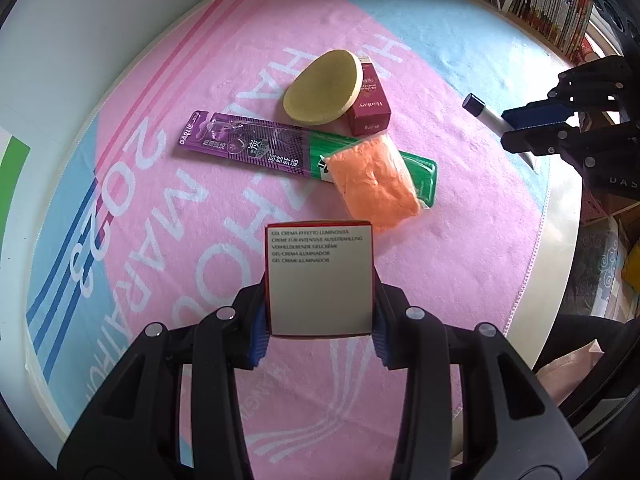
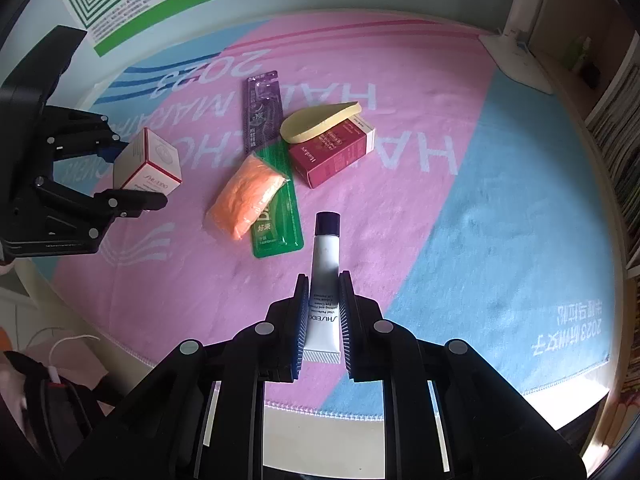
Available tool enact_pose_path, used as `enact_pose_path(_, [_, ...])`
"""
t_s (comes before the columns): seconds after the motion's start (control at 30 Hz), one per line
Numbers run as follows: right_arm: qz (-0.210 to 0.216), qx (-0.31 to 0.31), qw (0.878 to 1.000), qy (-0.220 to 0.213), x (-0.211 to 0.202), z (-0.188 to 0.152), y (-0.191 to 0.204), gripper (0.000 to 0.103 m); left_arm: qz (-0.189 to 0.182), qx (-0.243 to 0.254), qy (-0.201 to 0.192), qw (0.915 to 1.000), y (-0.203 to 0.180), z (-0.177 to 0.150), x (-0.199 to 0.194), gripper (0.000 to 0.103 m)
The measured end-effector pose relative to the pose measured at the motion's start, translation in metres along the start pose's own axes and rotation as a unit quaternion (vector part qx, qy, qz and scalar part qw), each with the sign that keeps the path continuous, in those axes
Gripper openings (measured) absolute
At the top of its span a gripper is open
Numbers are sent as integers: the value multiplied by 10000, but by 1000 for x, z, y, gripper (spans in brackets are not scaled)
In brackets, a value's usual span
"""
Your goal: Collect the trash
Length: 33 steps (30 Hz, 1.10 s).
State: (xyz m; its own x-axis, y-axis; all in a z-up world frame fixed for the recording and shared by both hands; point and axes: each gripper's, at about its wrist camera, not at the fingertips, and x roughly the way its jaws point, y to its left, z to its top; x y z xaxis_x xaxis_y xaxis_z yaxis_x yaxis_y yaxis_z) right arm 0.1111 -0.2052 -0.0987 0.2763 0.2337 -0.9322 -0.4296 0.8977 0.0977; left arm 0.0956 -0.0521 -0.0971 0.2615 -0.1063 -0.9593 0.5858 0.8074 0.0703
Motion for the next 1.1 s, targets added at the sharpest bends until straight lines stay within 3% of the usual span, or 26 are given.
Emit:
enact_pose_path(0.73, [-220,59,9992,-322,-38,-32,40,16,67,329,-253,9991,-34,-40,-29,38])
enact_pose_path(1.1, [-345,422,9977,-397,-50,-67,63,16,-136,642,-284,9974,-55,-67,-35,38])
